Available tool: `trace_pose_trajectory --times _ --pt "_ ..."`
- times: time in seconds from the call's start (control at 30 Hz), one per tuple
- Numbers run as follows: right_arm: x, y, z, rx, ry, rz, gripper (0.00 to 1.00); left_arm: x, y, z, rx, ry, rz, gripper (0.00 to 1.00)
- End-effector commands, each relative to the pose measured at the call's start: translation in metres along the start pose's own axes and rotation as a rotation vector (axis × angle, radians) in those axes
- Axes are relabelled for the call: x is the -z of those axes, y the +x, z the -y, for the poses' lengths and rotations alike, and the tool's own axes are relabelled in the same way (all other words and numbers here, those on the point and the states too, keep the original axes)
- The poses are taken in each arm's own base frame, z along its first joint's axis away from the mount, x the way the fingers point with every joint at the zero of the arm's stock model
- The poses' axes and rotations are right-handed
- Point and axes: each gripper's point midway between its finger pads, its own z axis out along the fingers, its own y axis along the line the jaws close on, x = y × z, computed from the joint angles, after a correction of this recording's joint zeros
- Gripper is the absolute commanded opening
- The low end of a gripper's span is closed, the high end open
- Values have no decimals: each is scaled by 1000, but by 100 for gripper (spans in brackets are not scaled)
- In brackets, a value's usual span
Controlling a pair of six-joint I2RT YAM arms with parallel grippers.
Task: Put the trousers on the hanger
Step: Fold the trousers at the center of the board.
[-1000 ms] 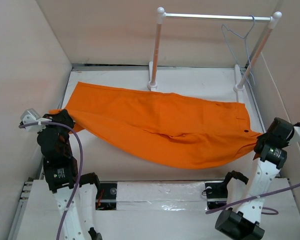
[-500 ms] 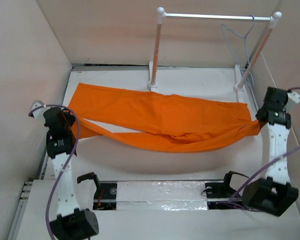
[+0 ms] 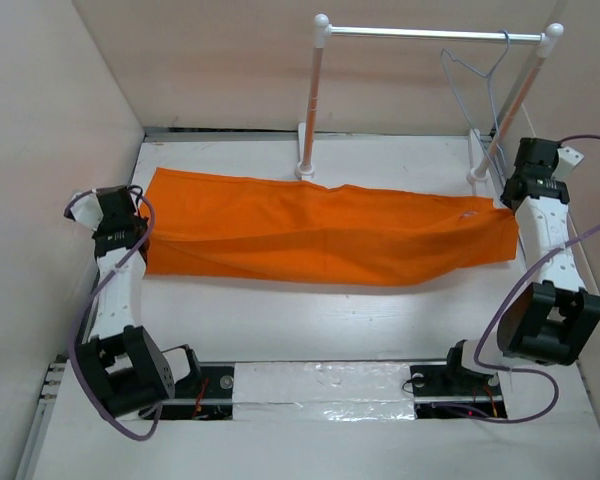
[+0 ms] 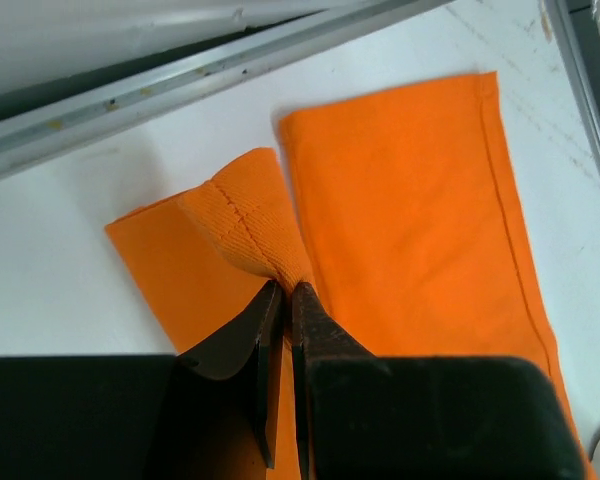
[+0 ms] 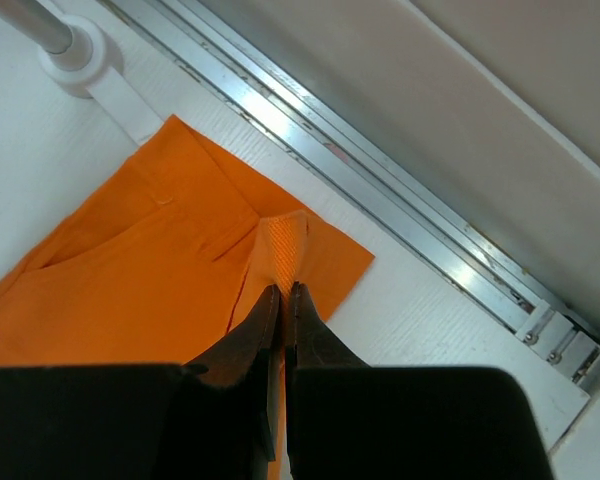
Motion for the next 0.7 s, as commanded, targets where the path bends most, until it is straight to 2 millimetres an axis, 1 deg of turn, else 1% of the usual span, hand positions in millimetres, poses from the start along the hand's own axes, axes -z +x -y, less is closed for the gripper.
trace_pose_trajectory --times 0.0,0.03,0.07,0.1,0.13,0.2,0.23,0.27,0.3,0.33,0.37,0.43,0.47,0.5,0.53,0.57,0.6,0.63,0.67 --pt "9 -57 -27 -82 -71 165 0 -3 -48 32 56 15 147 0" --pt "9 -58 -36 -67 -82 171 0 -14 -39 34 39 -7 124 0" --pt "11 -65 -38 -68 -71 189 0 -16 -42 41 40 -4 131 0" --pt "6 -63 -43 -51 -63 182 0 -19 -45 50 41 19 144 0" --pt "4 -65 -44 -45 -57 185 0 -26 -42 51 33 13 140 0" --pt "1 -72 -48 -38 -59 201 0 -29 -50 60 36 25 159 0" --pt "-5 -69 -50 -32 -54 192 0 -36 -48 62 29 13 150 0" --pt "-8 -70 -53 -31 -59 193 0 -35 -58 72 34 29 163 0" --pt "-10 -69 -55 -28 -59 190 0 -38 -58 74 31 24 158 0" --pt "-16 -67 -58 -24 -55 185 0 -44 -54 80 18 25 145 0" --pt "-17 -65 -63 -17 -63 181 0 -43 -63 89 28 40 160 0" --pt "-22 -66 -67 -15 -63 183 0 -45 -62 104 6 68 172 0" --pt "-24 -66 -68 -14 -63 186 0 -43 -69 111 7 79 200 0" --pt "-26 -66 -69 -9 -62 186 0 -44 -73 115 9 81 209 0" --pt "-28 -65 -70 -7 -63 183 0 -49 -69 120 -13 81 202 0" --pt "-34 -62 -73 -2 -59 178 0 -50 -76 127 -8 88 216 0" --pt "-36 -61 -74 1 -58 174 0 -55 -74 128 -15 79 205 0" --pt "-40 -59 -76 7 -57 168 0 -67 -68 130 -30 64 188 0" --pt "-45 -58 -78 14 -53 162 0 -68 -75 140 -36 78 196 0"
